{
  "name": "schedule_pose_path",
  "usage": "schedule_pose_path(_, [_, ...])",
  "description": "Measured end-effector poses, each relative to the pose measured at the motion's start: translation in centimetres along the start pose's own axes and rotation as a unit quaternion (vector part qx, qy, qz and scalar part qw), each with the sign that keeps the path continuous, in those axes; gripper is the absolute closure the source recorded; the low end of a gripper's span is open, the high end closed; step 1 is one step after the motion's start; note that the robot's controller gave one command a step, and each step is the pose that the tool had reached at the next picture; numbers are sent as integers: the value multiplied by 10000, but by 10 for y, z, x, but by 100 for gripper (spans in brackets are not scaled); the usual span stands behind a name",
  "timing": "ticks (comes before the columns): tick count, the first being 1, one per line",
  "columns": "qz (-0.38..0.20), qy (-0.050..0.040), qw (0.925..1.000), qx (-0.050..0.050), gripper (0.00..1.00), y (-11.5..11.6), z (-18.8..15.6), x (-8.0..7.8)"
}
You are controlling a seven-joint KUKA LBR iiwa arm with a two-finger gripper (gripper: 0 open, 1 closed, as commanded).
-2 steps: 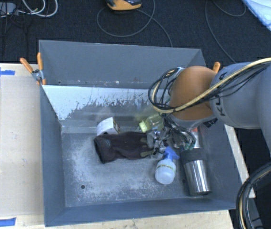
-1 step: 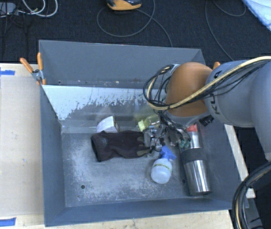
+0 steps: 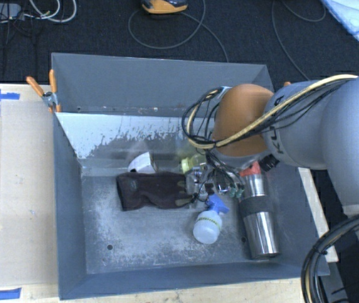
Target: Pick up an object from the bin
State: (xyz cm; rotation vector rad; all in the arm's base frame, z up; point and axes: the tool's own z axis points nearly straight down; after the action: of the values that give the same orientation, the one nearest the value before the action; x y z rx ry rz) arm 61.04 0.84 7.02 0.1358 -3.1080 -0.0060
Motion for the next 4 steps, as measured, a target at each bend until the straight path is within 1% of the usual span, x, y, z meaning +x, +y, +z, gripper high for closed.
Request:
schedule_pose_path(1, [265, 22, 9996, -6, 100, 6, 0, 0])
schedule_pose_path(2, [840, 15, 9965, -4, 100, 10, -1, 3])
schedule_pose_path(3, [709, 37, 9975, -4, 100, 4, -16, -3])
schedule_pose_path(4, [762, 53, 9971, -6, 100, 10, -11, -3])
